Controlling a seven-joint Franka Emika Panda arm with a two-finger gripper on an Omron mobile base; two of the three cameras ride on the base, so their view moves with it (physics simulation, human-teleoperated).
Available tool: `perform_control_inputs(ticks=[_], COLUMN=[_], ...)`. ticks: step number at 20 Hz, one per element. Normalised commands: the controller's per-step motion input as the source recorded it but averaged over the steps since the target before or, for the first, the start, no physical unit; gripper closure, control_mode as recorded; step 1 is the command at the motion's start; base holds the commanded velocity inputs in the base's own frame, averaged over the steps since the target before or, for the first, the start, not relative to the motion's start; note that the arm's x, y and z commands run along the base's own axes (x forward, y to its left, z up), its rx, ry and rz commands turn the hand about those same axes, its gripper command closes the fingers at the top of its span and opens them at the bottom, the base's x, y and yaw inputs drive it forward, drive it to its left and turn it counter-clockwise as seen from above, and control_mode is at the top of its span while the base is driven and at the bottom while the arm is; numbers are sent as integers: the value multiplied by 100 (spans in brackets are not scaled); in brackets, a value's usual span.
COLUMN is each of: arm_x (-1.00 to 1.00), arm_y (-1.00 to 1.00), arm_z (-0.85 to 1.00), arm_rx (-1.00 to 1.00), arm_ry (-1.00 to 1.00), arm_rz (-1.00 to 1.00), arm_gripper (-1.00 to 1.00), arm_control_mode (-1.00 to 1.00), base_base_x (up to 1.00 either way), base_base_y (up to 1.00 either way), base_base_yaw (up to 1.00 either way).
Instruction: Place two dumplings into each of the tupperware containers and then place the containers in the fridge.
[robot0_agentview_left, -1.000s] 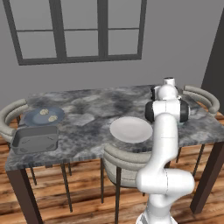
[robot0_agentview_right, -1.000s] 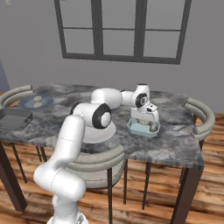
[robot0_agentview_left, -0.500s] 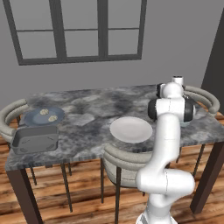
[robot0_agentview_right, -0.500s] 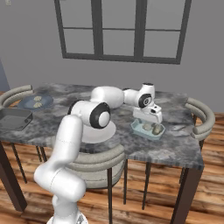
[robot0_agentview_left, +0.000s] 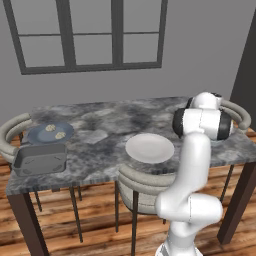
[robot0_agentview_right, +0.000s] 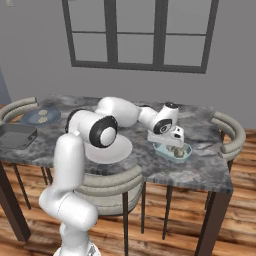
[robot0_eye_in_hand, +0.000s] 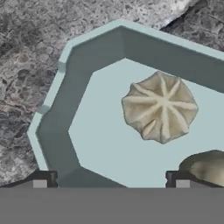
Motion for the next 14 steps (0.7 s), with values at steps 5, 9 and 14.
perform_control_inputs(ticks=[5,9,14], arm_x=[14,66,49], arm_y=[13,1,0], arm_z=[0,0,0], arm_rx=[15,15,4], arm_ry=[-19,-7,3], arm_rz=[52,51,43], arm_gripper=[-100,-100,-100], arm_control_mode=[-100,-100,-100], base_base_x=[0,0,0], base_base_y=[0,0,0], base_base_yaw=[0,0,0])
